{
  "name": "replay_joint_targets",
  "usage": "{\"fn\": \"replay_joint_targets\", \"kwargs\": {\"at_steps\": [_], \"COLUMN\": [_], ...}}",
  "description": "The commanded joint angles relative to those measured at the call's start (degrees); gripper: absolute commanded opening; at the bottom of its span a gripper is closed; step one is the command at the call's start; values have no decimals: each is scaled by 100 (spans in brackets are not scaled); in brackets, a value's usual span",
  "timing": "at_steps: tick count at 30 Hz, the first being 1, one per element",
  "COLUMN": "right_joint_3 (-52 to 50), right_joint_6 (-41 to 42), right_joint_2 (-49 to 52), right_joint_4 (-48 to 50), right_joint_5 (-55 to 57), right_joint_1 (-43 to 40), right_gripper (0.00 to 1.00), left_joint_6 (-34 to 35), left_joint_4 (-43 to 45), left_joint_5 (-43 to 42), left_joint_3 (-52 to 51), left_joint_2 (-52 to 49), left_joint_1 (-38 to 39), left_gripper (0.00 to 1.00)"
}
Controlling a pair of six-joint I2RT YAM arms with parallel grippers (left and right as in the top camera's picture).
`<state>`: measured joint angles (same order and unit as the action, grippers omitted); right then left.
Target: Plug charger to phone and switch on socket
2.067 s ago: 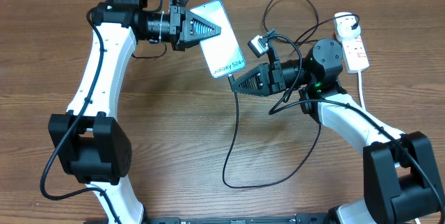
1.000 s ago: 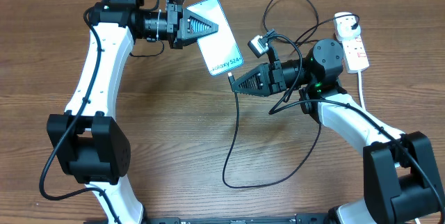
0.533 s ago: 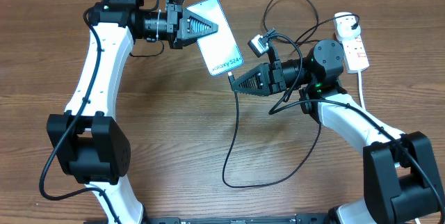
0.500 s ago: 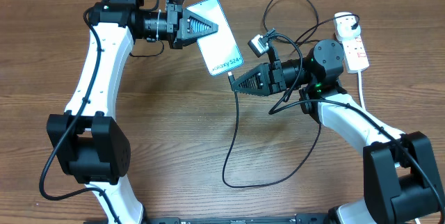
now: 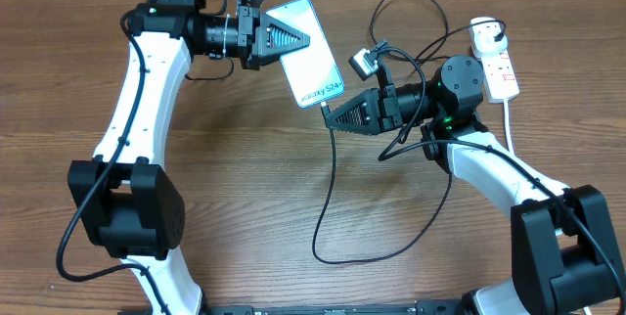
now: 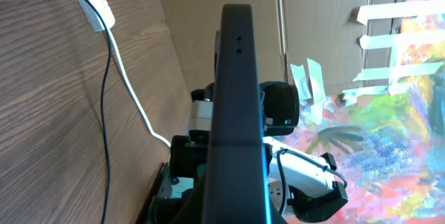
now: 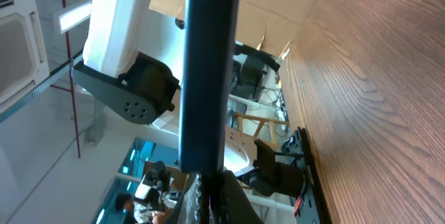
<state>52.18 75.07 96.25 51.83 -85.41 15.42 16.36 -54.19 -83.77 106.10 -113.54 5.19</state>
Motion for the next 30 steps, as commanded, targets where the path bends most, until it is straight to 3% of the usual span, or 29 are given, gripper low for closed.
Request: {"fn": "replay_joint_targets", "kwargs": {"at_steps": [1,30], "right_joint_3": [157,157], "right_joint_6": [39,39], "right_joint_2": [-131,-131], "right_joint_4": [37,42], "right_joint_5": [44,9], "right_joint_1": [-15,-98], "right_gripper": [4,4], "left_joint_6": [37,35], "left_joint_4": [4,7], "left_joint_5": [-179,-177], "left_joint_3": [4,4], "left_joint_2": [35,35], "left_joint_1": [48,35], "left_gripper": [4,4]}}
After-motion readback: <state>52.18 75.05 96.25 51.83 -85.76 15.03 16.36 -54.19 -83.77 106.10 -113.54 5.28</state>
